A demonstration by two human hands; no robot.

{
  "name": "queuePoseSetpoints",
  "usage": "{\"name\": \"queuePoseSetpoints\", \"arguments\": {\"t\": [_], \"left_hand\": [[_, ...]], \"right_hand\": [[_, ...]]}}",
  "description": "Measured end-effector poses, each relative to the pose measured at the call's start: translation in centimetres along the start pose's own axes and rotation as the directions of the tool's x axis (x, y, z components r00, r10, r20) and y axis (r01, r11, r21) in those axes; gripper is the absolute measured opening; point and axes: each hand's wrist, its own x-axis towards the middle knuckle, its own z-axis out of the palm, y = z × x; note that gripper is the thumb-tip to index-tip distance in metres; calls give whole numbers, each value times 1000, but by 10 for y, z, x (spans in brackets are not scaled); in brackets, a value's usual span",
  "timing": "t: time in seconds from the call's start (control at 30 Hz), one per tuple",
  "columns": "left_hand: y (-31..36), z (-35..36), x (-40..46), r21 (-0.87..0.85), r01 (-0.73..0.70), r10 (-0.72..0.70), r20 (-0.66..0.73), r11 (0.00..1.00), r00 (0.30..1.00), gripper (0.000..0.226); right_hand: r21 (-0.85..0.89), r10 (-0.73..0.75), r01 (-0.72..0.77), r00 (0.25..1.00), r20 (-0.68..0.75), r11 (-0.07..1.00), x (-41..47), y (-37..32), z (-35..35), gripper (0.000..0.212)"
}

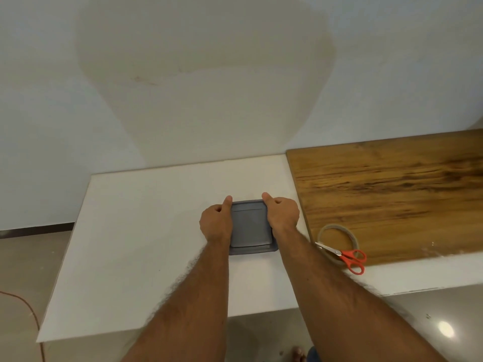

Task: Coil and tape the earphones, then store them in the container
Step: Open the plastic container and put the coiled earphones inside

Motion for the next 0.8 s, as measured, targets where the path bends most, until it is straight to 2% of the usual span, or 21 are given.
{"name": "queuePoseSetpoints", "arguments": {"t": [0.23, 0.4, 0.5, 0.6, 0.7, 0.8], "left_hand": [[5, -2, -1, 44, -21, 21, 2, 999, 1000, 55], [1, -7, -1, -64, 18, -15, 46, 998, 999, 50], [-1, -20, -8, -113, 38, -36, 19, 993, 999, 53], [-10, -32, -29, 24, -11, 11, 2, 1000, 1000, 56], [-23, -36, -55, 128, -86, 85, 18, 988, 996, 56], [-34, -33, -74, 169, -140, 139, 20, 976, 990, 52]], "right_hand": [[-51, -12, 14, 999, 32, 999, -4, -4, -4, 44], [-19, -39, 42, 991, 130, 999, -10, 3, -17, 43], [-63, -38, 50, 982, 184, 997, -20, 18, -26, 43], [-40, 77, -69, 960, 268, 997, -33, 27, -39, 39], [18, 205, -232, 894, 399, 973, -48, 34, -48, 28], [60, 209, -255, 888, 410, 965, -60, 39, -52, 22]]}}
